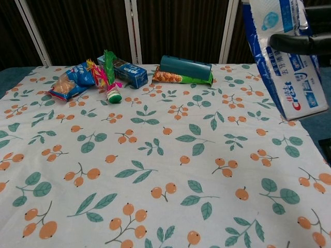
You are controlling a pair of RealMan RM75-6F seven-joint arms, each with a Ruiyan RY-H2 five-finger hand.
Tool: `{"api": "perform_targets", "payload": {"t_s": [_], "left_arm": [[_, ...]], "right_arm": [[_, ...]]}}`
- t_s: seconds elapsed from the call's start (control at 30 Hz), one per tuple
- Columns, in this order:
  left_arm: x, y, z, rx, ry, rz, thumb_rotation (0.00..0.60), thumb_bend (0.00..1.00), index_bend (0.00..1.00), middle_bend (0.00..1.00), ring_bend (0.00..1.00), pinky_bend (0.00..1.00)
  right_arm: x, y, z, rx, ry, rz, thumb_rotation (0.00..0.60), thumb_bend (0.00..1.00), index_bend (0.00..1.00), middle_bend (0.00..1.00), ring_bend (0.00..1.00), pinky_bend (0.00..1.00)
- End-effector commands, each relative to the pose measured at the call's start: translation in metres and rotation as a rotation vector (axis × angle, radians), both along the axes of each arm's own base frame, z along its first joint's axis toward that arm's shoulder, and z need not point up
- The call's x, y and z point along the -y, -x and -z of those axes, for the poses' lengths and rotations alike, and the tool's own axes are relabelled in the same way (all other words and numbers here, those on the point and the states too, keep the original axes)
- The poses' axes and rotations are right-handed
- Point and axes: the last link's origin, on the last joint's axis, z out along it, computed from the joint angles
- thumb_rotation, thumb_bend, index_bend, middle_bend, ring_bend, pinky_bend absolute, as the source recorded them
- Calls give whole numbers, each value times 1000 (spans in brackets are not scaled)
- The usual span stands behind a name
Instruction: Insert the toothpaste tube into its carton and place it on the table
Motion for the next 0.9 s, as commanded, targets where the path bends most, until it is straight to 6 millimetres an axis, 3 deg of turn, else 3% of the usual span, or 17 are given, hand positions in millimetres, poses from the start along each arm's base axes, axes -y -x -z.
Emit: {"api": "perform_targets", "payload": {"t_s": [0.03, 0.33, 0.4, 0.47, 0.53, 0.67, 0.9], "left_arm": [[4, 3, -9, 36, 20, -6, 600, 34, 406, 406, 326, 403], [20, 42, -33, 143, 75, -53, 600, 35, 406, 406, 326, 403], [22, 61, -39, 158, 82, -87, 600, 35, 406, 405, 326, 403], [23, 83, -45, 178, 86, -124, 600, 35, 406, 405, 326, 403], [29, 127, -51, 206, 100, -209, 600, 34, 406, 405, 326, 403], [38, 179, -62, 227, 69, -289, 600, 34, 406, 405, 326, 403], [71, 274, -66, 326, 96, -523, 600, 34, 399, 396, 326, 403]], "right_arm": [[-1, 1, 3, 75, 5, 39, 600, 464, 462, 528, 507, 471], [7, 13, -8, 163, 69, 95, 600, 465, 462, 528, 507, 471], [10, 16, -14, 194, 88, 105, 600, 466, 462, 528, 507, 471], [12, 18, -22, 231, 120, 111, 600, 466, 462, 528, 507, 471], [15, 17, -39, 299, 198, 110, 600, 466, 462, 528, 507, 471], [19, 15, -58, 348, 285, 94, 600, 465, 462, 528, 507, 471], [21, 13, -82, 364, 379, 48, 600, 466, 462, 528, 507, 471]]}}
